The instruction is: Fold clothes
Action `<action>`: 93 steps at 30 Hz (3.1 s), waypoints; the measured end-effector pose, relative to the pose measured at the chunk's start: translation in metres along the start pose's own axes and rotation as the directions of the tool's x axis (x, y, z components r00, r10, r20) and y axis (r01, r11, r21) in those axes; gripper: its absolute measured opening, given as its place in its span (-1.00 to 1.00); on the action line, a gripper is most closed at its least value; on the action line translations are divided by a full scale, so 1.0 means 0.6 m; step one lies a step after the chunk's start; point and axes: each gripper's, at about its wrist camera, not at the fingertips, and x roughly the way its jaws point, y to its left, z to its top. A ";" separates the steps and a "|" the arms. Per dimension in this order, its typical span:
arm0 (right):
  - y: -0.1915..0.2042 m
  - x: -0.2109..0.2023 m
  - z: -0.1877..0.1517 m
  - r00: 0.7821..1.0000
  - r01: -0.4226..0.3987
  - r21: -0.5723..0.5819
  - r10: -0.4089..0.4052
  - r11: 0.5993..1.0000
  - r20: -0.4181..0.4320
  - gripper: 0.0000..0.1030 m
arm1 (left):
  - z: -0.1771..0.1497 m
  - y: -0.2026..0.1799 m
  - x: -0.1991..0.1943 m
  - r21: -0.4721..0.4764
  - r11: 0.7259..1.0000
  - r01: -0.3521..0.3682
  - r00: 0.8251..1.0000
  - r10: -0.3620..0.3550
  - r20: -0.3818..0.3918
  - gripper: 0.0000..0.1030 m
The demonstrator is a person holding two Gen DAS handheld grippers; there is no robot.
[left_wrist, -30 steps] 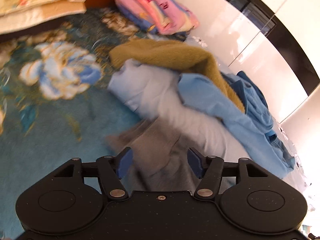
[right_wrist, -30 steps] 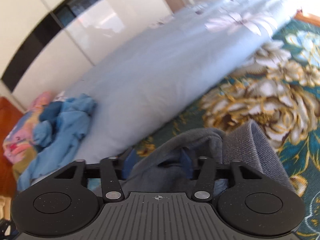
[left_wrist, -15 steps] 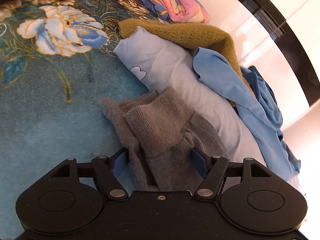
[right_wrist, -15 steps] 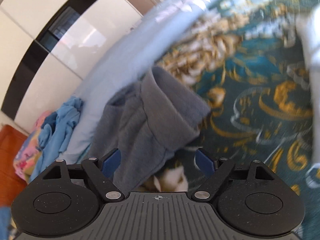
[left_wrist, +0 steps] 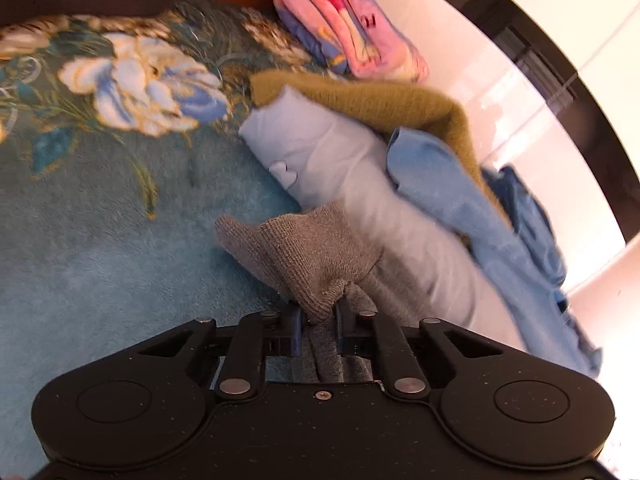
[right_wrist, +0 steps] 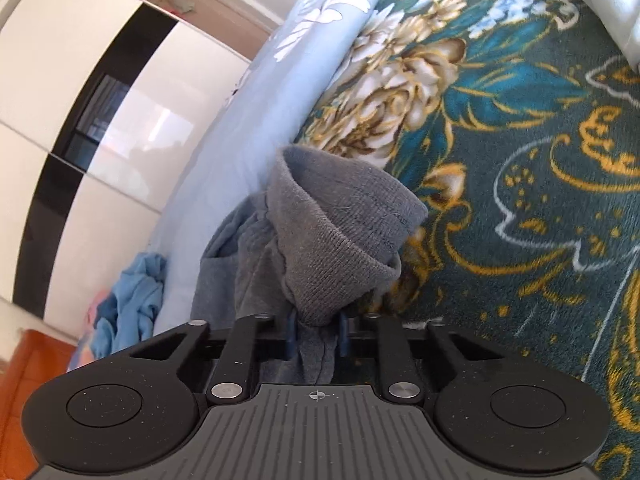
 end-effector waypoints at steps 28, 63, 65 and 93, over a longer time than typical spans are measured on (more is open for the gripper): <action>-0.061 -0.183 -0.018 0.991 0.068 -0.164 -0.086 0.984 -0.107 -0.61 | -0.095 0.179 -0.300 0.086 0.996 0.018 0.996 -0.011 -0.090 -0.37; -0.015 -0.239 -0.072 0.993 0.021 -0.274 -0.053 0.962 -0.110 -0.29 | -0.034 0.163 -0.260 0.096 0.995 0.032 0.999 -0.035 0.030 -0.94; -0.017 -0.235 -0.075 0.991 0.022 -0.272 -0.056 0.962 -0.119 -0.29 | -0.048 0.180 -0.251 0.079 0.997 -0.009 1.000 0.008 0.010 -0.93; -0.087 -0.146 -0.054 0.994 -0.004 -0.011 0.002 1.000 -0.110 -0.81 | -0.082 0.196 -0.232 -0.132 0.991 0.025 0.998 -0.032 -0.055 -0.40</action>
